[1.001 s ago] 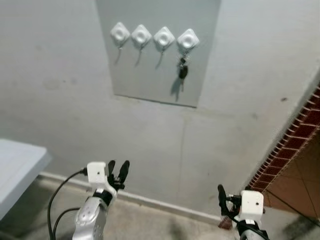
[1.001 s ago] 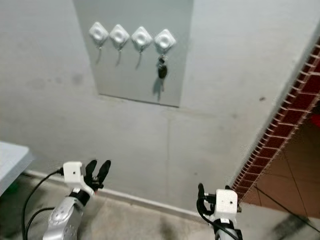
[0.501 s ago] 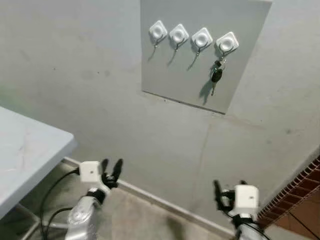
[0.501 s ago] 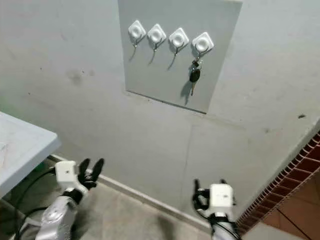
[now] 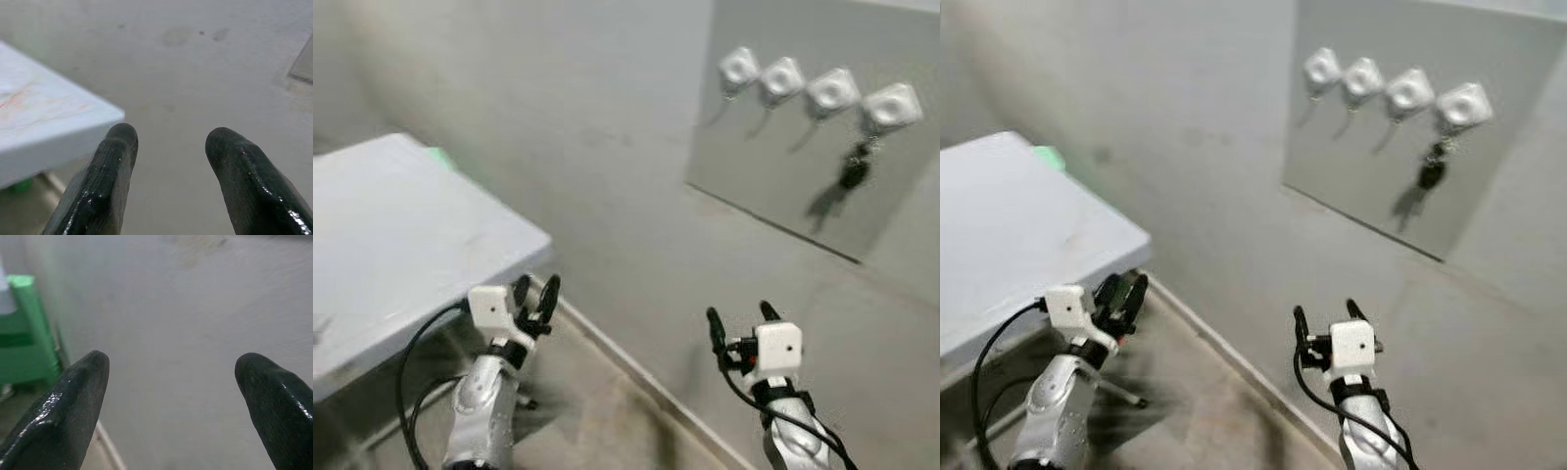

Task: Hang keys on a hook

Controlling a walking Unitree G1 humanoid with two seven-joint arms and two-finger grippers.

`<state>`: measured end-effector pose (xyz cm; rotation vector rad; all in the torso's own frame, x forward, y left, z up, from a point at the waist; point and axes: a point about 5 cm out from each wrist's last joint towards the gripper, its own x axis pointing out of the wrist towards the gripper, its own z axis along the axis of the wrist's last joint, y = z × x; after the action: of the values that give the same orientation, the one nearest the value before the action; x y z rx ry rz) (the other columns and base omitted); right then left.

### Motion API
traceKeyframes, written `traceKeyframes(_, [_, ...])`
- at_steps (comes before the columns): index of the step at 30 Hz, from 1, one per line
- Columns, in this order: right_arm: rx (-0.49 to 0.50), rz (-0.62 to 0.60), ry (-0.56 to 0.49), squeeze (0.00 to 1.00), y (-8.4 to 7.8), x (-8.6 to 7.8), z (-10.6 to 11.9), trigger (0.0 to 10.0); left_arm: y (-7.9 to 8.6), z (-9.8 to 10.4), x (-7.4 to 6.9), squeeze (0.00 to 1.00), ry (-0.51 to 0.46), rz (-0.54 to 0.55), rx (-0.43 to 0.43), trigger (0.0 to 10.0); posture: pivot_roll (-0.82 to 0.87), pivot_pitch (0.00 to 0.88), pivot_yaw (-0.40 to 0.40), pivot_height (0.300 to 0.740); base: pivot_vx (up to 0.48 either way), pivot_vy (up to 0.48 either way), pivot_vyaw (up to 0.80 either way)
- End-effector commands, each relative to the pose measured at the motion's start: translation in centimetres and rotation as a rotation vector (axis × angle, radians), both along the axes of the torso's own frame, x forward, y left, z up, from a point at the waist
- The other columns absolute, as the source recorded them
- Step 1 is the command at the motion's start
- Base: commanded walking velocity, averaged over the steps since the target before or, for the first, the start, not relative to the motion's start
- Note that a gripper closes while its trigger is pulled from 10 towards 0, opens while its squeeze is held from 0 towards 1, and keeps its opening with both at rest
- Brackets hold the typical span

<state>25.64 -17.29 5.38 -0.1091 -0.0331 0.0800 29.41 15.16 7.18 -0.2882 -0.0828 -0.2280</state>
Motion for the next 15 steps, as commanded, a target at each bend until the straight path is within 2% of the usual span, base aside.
traceKeyframes(1, [0.009,0.012,0.003,0.00,0.05,-0.01,0.35,10.0,0.26,0.27,0.06,0.00,0.008,0.005,0.014,10.0,0.01,0.000,0.005,0.740,0.000,0.000,0.80])
traceKeyframes(14, [0.005,0.042,0.007,0.00,0.20,-0.23,0.92,10.0,0.14,0.40,-0.21,0.00,0.029,0.037,0.002,10.0,0.01,0.000,0.004,0.740,0.000,0.000,0.80])
traceKeyframes(15, [0.005,0.048,0.003,0.00,0.34,-0.24,1.11,10.0,-0.20,0.61,-0.54,0.00,0.017,0.042,0.007,10.0,0.01,0.000,0.004,0.740,0.000,0.000,0.80])
